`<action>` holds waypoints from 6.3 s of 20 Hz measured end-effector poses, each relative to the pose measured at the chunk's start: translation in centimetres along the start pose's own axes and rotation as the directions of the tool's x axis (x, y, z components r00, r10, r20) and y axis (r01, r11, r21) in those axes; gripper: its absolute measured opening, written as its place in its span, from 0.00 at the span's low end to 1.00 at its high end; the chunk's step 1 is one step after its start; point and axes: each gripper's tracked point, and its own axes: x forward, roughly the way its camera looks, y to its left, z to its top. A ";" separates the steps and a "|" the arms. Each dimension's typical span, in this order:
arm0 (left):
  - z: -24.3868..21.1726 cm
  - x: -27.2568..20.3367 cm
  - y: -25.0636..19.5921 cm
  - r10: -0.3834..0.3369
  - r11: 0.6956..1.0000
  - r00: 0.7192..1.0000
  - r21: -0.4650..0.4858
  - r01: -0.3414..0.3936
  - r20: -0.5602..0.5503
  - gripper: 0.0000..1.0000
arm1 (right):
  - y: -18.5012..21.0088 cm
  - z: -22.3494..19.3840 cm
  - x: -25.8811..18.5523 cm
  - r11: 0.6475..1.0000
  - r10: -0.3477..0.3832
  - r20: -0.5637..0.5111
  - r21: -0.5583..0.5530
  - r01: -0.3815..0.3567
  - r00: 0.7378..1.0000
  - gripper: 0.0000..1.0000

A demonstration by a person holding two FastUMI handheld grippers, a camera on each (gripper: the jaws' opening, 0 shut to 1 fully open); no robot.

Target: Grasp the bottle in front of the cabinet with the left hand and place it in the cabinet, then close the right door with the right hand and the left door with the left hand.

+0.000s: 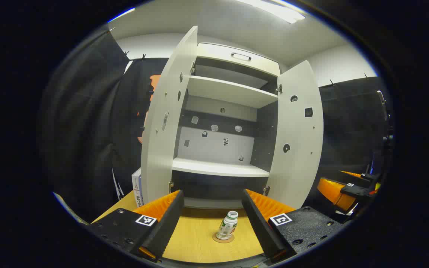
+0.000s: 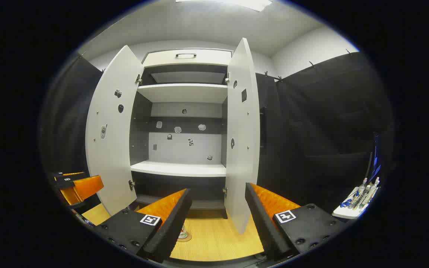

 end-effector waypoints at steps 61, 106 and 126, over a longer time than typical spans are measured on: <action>-26.5 18.0 -7.0 -0.041 0.984 0.925 0.145 0.103 -0.377 0.72 | -10.4 -2.9 7.0 0.999 0.040 -0.108 -0.031 -0.044 0.993 0.96; 0.8 42.5 -10.5 -0.150 0.982 0.960 0.079 0.173 -0.235 0.95 | -18.4 1.1 9.6 0.981 -0.193 -0.030 -0.001 0.193 0.981 0.95; 14.0 11.5 1.1 0.095 0.992 0.995 0.087 -0.094 -0.006 0.93 | -21.1 0.8 15.2 0.996 -0.077 -0.031 -0.036 0.076 0.997 0.96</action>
